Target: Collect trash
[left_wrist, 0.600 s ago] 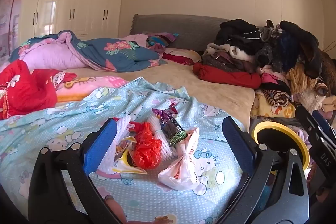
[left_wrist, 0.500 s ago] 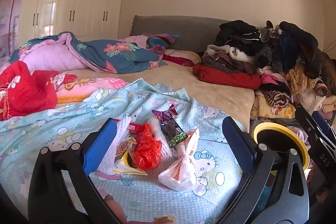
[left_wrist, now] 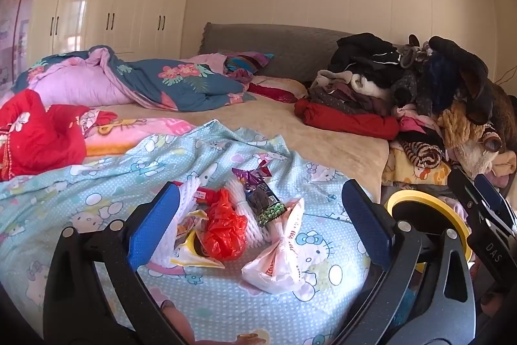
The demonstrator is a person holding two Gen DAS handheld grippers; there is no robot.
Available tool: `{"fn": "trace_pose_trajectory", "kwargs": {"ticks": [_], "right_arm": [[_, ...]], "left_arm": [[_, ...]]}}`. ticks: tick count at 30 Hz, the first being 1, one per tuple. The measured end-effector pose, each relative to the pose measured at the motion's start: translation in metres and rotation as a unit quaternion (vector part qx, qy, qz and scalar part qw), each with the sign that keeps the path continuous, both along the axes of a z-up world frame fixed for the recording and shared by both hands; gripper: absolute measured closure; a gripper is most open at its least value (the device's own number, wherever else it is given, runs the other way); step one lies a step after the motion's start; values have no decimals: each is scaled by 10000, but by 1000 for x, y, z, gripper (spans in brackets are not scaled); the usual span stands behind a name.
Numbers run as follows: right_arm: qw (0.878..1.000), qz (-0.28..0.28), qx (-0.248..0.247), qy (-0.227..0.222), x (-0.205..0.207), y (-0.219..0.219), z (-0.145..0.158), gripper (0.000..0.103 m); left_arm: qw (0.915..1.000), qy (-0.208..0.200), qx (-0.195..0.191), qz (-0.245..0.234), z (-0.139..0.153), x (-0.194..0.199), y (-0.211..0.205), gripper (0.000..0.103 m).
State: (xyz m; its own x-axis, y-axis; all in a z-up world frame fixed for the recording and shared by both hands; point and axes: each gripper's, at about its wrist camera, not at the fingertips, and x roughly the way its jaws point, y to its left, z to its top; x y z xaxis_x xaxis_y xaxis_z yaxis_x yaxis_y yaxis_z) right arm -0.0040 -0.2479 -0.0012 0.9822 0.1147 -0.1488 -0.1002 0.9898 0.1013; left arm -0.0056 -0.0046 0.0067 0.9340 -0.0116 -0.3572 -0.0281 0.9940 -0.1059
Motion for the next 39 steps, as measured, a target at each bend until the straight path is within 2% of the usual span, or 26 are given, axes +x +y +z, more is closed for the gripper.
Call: {"fn": "trace_pose_trajectory", "kwargs": {"ticks": [39], "right_arm": [[10000,-13,-9,-40,-1,2,0,6]], "left_arm": [[10000,16,-76,-26,-6,1,5,11]]}}
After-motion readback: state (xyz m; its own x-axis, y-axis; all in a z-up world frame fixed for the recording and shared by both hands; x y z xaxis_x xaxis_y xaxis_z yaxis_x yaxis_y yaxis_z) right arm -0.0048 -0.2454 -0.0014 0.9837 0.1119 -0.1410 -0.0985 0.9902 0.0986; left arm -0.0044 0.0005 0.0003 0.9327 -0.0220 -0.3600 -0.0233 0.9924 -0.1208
